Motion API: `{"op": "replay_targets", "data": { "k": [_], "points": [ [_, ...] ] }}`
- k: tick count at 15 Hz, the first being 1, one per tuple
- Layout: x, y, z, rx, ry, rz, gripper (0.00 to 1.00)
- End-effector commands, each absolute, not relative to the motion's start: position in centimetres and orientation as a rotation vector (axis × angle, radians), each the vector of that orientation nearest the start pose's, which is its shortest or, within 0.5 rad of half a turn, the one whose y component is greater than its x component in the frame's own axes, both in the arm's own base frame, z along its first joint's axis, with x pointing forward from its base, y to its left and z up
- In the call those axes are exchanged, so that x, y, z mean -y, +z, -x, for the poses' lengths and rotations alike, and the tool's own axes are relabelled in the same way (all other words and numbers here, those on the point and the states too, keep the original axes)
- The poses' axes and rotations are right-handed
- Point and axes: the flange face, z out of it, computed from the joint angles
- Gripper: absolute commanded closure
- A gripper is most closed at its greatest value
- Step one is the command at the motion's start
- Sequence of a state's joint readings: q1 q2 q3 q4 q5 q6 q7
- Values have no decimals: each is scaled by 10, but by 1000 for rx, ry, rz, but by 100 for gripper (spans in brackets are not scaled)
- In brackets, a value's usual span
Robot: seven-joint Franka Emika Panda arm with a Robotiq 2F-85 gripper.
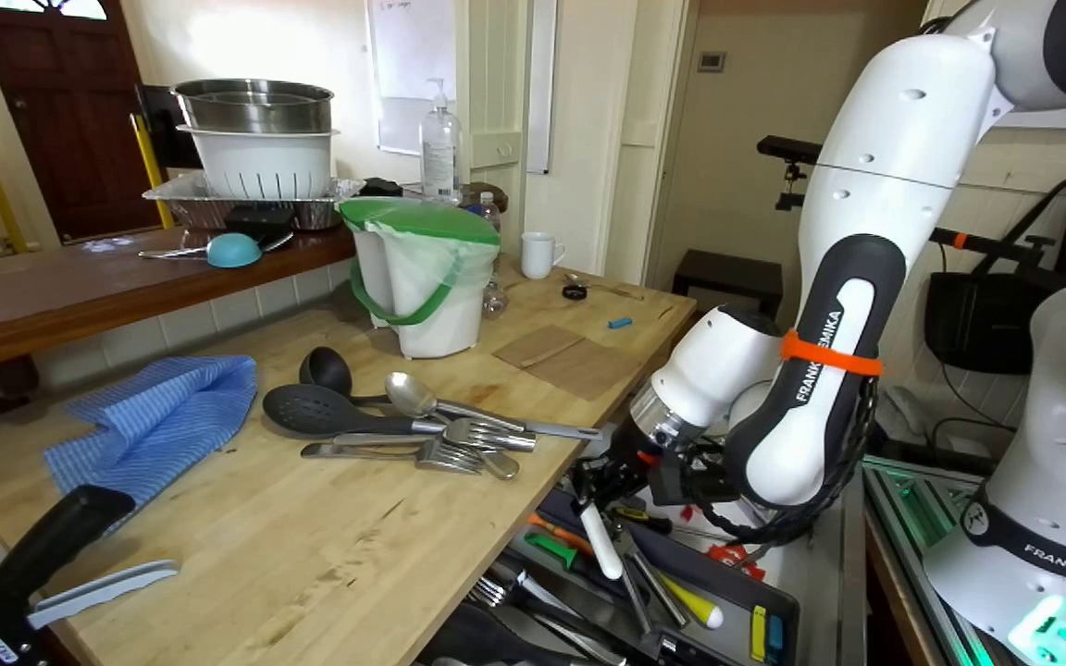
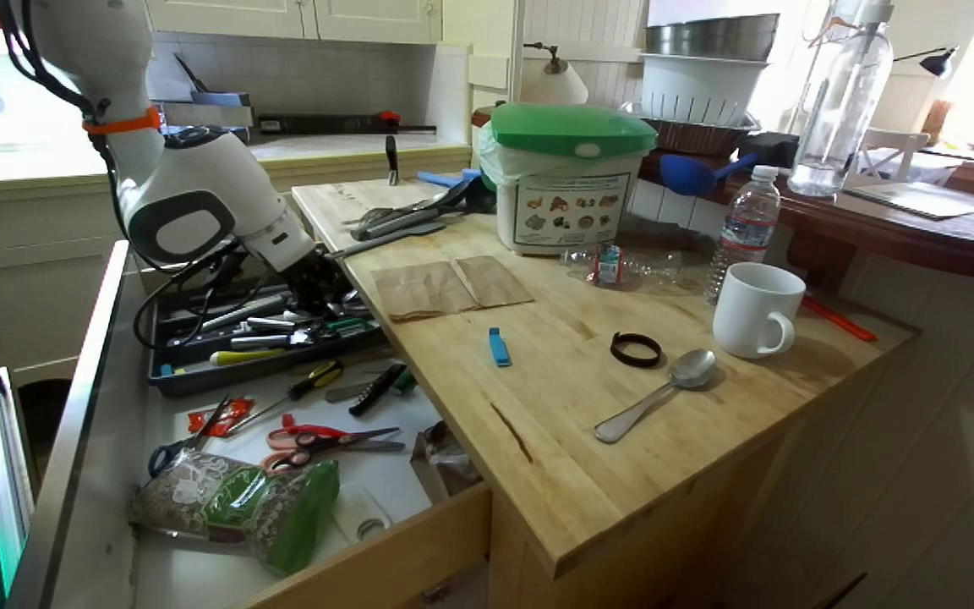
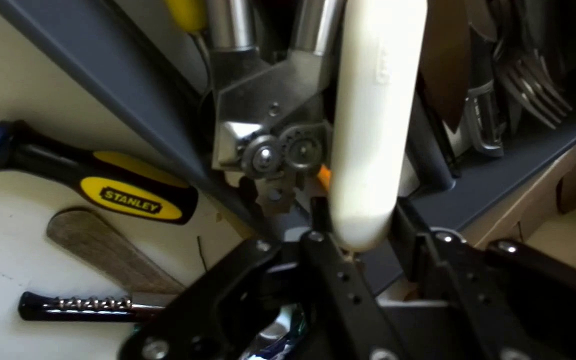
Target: Put the white potato peeler inside the utensil holder in the drawer
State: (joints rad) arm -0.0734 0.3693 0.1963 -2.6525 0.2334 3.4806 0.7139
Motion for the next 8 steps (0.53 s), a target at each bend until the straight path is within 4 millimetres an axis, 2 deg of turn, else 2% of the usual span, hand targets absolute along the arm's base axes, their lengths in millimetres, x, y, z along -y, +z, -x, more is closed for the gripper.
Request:
{"op": "replay_targets", "data": {
  "k": [1, 5, 8],
  "points": [
    [-34, 164, -446, -1238, -587, 2649, 92],
    [-39, 156, -448, -1243, -597, 2734, 92],
    [-50, 148, -456, -1173, -498, 2828, 92]
  ]
}}
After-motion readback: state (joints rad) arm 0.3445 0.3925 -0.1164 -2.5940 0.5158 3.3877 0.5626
